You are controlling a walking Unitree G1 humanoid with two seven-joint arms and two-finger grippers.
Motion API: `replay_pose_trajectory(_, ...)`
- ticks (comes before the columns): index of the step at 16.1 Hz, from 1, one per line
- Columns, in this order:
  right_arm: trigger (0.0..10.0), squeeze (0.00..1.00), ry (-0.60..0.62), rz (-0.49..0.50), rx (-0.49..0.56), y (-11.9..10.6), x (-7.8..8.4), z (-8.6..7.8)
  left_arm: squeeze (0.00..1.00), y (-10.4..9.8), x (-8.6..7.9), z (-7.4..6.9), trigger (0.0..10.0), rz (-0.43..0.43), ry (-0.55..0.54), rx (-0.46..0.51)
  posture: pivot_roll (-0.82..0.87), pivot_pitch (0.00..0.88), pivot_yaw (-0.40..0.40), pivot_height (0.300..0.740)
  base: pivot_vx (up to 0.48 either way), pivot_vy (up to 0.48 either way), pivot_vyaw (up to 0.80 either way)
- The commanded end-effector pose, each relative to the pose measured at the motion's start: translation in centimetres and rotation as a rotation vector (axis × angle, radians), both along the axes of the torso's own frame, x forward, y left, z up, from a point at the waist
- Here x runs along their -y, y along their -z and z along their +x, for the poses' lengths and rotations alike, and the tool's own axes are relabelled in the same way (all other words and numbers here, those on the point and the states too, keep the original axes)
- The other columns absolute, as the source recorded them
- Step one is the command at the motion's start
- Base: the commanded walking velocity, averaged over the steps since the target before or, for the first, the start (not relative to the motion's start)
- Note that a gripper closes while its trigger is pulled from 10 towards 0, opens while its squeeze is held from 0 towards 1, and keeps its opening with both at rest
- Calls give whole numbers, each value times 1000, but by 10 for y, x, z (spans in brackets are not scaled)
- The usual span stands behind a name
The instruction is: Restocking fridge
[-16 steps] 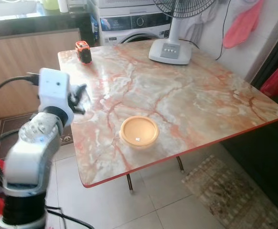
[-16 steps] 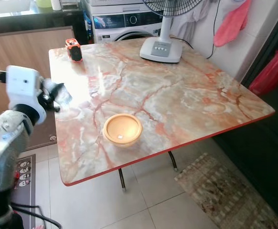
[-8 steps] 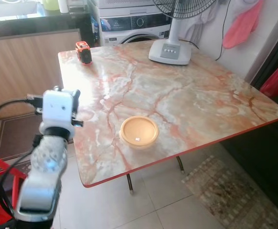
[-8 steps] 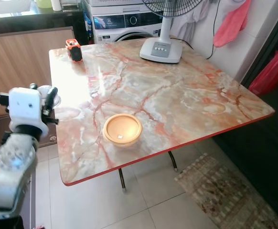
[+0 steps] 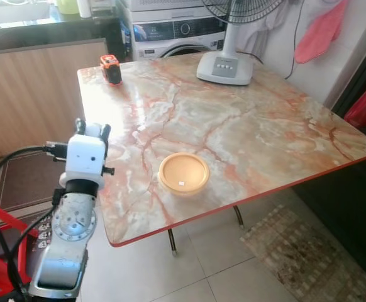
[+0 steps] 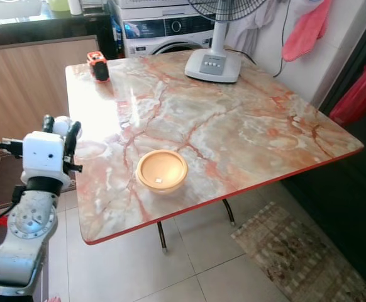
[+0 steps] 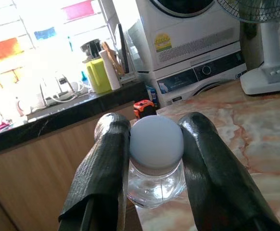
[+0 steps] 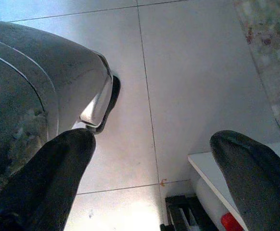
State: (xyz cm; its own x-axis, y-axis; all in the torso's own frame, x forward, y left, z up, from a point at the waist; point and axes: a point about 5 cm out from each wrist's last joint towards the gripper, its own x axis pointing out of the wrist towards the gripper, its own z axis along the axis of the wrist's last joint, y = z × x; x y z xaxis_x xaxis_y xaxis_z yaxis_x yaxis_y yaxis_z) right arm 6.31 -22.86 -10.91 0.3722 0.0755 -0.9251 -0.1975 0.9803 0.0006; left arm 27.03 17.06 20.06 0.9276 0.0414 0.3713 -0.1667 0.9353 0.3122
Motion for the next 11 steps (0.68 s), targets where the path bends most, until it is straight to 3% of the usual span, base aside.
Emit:
replay_pose_trajectory(1, 10000, 0, -76, -7, -21, 0, 0, -3, 0, -7, 10, 0, 10000, 39, 36, 59, 108, 0, -19, 740, 0, 0, 0)
replay_pose_trajectory(3, 10000, 0, -153, -4, -47, 1, -2, -3, 0, -10, 14, 1, 10000, 59, 61, 80, 105, 0, -17, 740, 0, 0, 0)
replay_pose_trajectory(4, 10000, 0, -123, -9, -41, 1, -1, -3, 0, -11, 16, 1, 10000, 81, 74, 92, 102, 0, -15, 740, 0, 0, 0)
replay_pose_trajectory(6, 10000, 0, -76, -8, -53, 1, 0, -5, 0, -8, 18, 1, 10000, 80, 73, 89, 98, 0, -8, 740, 0, 0, -800)
replay_pose_trajectory(8, 10000, 0, -237, -44, -74, 1, -1, -2, 0, -12, 22, 3, 10000, 89, 91, 106, 106, 0, -13, 740, 0, 0, -788)
replay_pose_trajectory(11, 10000, 0, -215, -42, -73, 1, 0, -1, 0, -17, 18, 4, 10000, 92, 66, 136, 105, 0, -16, 740, 0, 0, -781)
